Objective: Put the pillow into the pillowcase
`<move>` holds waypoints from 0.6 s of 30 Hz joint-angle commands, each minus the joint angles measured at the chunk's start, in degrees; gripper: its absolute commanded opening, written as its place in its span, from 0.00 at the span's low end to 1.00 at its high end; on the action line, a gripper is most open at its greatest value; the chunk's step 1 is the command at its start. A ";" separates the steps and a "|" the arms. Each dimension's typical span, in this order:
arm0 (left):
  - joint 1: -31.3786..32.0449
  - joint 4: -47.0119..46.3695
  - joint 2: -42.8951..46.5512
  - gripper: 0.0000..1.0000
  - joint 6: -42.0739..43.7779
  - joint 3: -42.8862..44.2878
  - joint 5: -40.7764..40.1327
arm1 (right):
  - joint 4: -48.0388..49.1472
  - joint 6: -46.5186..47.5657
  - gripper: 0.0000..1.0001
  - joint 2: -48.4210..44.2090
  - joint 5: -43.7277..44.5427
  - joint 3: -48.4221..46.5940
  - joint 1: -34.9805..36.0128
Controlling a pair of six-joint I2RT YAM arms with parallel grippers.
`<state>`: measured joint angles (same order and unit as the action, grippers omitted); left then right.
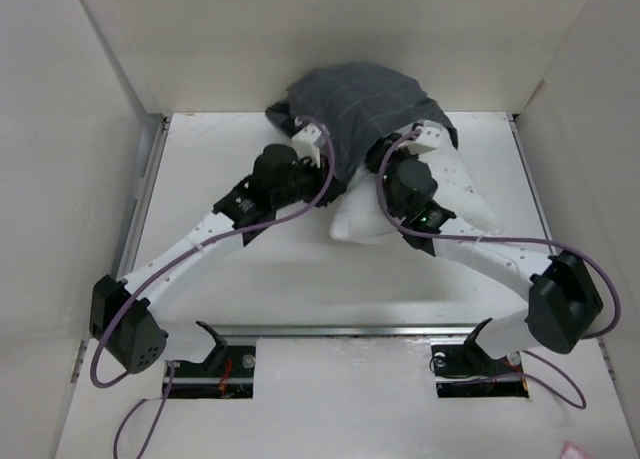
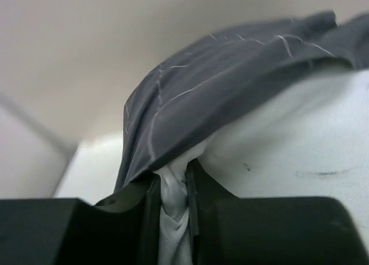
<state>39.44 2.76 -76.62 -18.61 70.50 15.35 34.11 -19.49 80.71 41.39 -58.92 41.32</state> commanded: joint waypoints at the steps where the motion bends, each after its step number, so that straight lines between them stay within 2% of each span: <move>1: 0.73 -3.91 5.77 0.00 -8.71 -12.64 0.30 | 0.78 -6.26 0.25 5.06 -22.08 5.10 0.43; 2: 0.20 -3.91 5.78 0.00 -9.68 -15.19 -0.41 | 0.78 -6.96 0.39 7.68 -24.92 5.82 0.43; 3: 0.20 -3.91 6.39 0.01 -10.21 -19.31 -0.41 | 0.78 -7.58 0.41 8.76 -27.21 5.83 0.43; 4: 0.20 -4.52 6.39 0.12 -10.74 -21.00 -0.41 | 0.78 -8.28 0.45 9.90 -31.50 6.35 -0.09; 7: -1.29 -1.83 5.87 0.34 -10.74 -23.30 -0.41 | -1.13 -8.29 0.61 11.93 -36.71 5.13 -0.10; 8: -1.30 -0.58 5.87 0.47 -10.22 -23.30 -0.41 | -1.93 -8.29 0.65 11.93 -39.34 4.34 -0.10; 9: -1.30 0.82 5.87 0.54 -9.35 -22.61 -1.11 | -2.64 -7.42 0.71 11.93 -40.50 4.34 -0.10; 11: -1.30 3.64 7.09 0.61 -7.94 -21.46 -1.12 | -6.76 -7.41 0.76 10.18 -42.17 3.81 -0.10; 12: -1.30 4.61 7.62 0.69 -7.41 -21.46 -1.12 | -8.77 -6.71 0.78 9.13 -42.18 3.11 -0.10; 14: -1.82 8.20 9.55 0.75 -6.26 -18.92 -2.86 | -15.52 -6.10 0.79 4.39 -41.22 3.10 -0.10; 16: -1.82 10.41 10.97 1.00 -5.47 -15.93 -4.10 | -20.98 -6.09 0.87 -1.67 -36.49 3.10 -0.10; 18: -1.82 11.64 12.20 1.00 -3.02 -13.73 -6.29 | -27.32 -3.20 0.99 -5.80 -30.01 3.10 -0.10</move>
<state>38.09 12.25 -67.90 -24.84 51.48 11.97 15.88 -25.15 81.69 5.06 -53.45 41.52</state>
